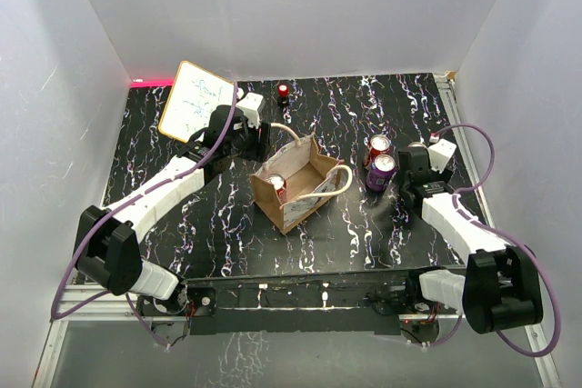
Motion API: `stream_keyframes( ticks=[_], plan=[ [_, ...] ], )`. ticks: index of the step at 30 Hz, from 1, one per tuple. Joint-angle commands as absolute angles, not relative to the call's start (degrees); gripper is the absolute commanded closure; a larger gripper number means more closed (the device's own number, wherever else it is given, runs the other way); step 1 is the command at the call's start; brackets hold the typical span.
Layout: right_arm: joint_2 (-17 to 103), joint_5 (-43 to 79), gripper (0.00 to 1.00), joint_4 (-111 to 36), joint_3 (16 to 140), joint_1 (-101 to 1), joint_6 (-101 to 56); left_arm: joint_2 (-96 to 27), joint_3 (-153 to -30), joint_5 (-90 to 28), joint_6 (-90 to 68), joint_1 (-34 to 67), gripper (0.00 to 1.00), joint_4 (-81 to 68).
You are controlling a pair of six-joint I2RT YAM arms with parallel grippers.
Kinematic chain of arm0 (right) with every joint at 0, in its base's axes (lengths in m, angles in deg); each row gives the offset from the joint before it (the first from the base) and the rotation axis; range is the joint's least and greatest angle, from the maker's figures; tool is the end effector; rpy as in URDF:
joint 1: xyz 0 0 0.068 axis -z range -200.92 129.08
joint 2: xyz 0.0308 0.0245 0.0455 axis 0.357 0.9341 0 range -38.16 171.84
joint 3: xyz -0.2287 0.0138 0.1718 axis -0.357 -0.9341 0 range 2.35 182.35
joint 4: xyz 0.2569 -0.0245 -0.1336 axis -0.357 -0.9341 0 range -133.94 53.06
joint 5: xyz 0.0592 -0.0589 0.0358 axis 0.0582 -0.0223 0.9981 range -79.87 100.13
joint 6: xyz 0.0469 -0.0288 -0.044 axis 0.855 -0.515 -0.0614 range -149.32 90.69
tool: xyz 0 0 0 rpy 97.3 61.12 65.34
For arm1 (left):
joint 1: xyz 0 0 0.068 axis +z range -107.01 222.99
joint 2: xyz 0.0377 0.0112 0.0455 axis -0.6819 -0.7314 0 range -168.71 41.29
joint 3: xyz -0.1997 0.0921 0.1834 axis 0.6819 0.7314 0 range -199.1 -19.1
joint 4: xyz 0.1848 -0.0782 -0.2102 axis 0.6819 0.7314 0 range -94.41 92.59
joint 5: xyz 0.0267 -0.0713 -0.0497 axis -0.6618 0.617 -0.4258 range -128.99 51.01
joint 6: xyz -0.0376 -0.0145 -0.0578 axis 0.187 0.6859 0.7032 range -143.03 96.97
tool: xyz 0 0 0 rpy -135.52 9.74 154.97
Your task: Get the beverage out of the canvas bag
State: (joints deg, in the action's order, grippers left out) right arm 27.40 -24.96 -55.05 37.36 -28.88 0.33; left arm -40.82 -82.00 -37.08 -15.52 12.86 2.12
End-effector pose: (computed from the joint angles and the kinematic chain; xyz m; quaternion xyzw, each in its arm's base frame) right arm 0.2552 0.0023 0.1871 0.2723 0.8562 -0.1585 0.4095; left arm 0.3281 -0.1927 0.2975 0.1748 0.8285 -0.1849 0.4988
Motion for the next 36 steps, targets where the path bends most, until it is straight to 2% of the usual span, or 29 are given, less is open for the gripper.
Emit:
stream_keyframes(
  ticks=[1, 6, 19, 25, 36],
  plan=[
    [28.97, -25.21, 0.92, -46.63, 38.99, -27.72, -1.76, -40.04, -84.12, -37.15, -15.73, 12.78, 0.45, 2.42],
    [31.03, -23.66, 0.91, -44.3, 39.24, -26.88, -3.29, -40.02, -84.14, -37.06, -15.73, 12.79, 0.45, 2.45],
    [36.35, -20.57, 0.68, -41.34, 40.15, -24.36, -5.18, -40.27, -84.14, -37.06, -15.73, 12.84, 0.45, 2.45],
    [37.38, -19.08, 0.47, -41.22, 40.85, -23.83, -5.64, -40.36, -84.14, -36.97, -15.73, 12.82, 0.45, 2.45],
    [32.84, -18.34, 0.17, -45.59, 42.01, -23.79, -6.02, -40.52, -84.31, -36.71, -15.56, 12.78, 0.45, 2.54]
  ],
)
